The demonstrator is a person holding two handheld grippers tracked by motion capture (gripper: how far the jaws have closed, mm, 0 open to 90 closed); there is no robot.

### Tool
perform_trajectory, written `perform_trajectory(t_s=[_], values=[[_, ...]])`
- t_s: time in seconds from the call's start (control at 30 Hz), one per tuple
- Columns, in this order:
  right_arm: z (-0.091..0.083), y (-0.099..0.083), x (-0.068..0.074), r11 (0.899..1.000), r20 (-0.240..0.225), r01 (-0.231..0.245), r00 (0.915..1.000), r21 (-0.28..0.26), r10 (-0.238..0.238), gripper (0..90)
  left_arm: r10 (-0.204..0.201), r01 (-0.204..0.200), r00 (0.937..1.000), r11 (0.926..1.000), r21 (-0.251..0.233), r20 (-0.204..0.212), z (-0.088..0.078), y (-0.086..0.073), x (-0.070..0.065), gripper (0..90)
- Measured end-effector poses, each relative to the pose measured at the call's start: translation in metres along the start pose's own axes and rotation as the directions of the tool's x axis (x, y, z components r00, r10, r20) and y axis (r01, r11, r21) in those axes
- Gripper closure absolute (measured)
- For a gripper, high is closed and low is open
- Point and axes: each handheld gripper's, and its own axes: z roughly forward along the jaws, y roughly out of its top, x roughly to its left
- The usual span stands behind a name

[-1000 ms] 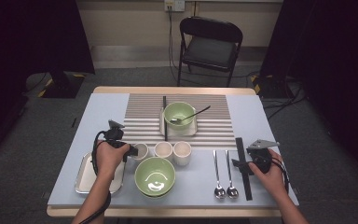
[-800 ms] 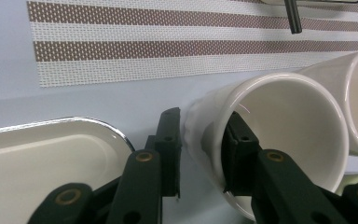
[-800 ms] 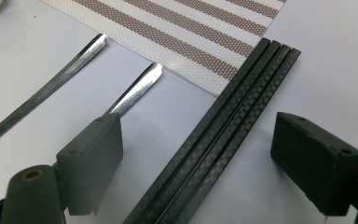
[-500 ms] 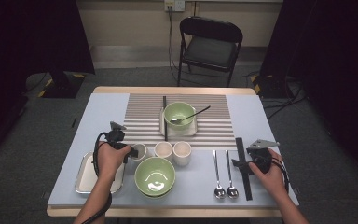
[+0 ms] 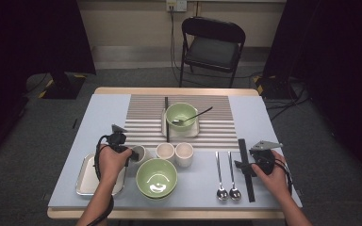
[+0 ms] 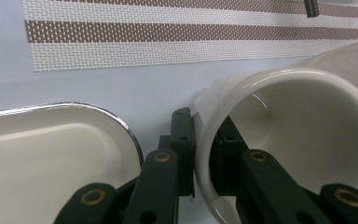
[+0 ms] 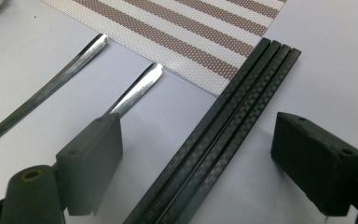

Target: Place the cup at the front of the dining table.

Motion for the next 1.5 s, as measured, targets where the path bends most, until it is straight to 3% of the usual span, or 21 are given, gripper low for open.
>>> perform_trajectory(t_s=[0.4,0.53,0.77,1.5], values=[[0.000,0.000,0.000,1.000,0.000,0.000,1.0000,0.000,0.000,15.7,0.018,-0.018,0.9998,0.9998,0.002,0.002,-0.002,-0.001,0.000,82.1],[0.000,0.000,0.000,1.000,0.000,0.000,1.0000,0.000,0.000,15.7,0.003,-0.003,0.9999,0.9999,-0.010,0.016,-0.006,0.001,0.000,82.1],[0.000,0.000,0.000,1.000,-0.001,0.000,1.0000,0.000,0.000,15.6,0.029,-0.029,0.9996,0.9991,-0.030,0.002,-0.017,0.007,-0.003,82.1],[0.000,0.000,0.000,1.000,-0.002,0.000,1.0000,0.000,0.000,15.5,0.040,-0.041,0.9990,0.9986,-0.034,-0.019,-0.030,0.016,-0.003,82.1]])
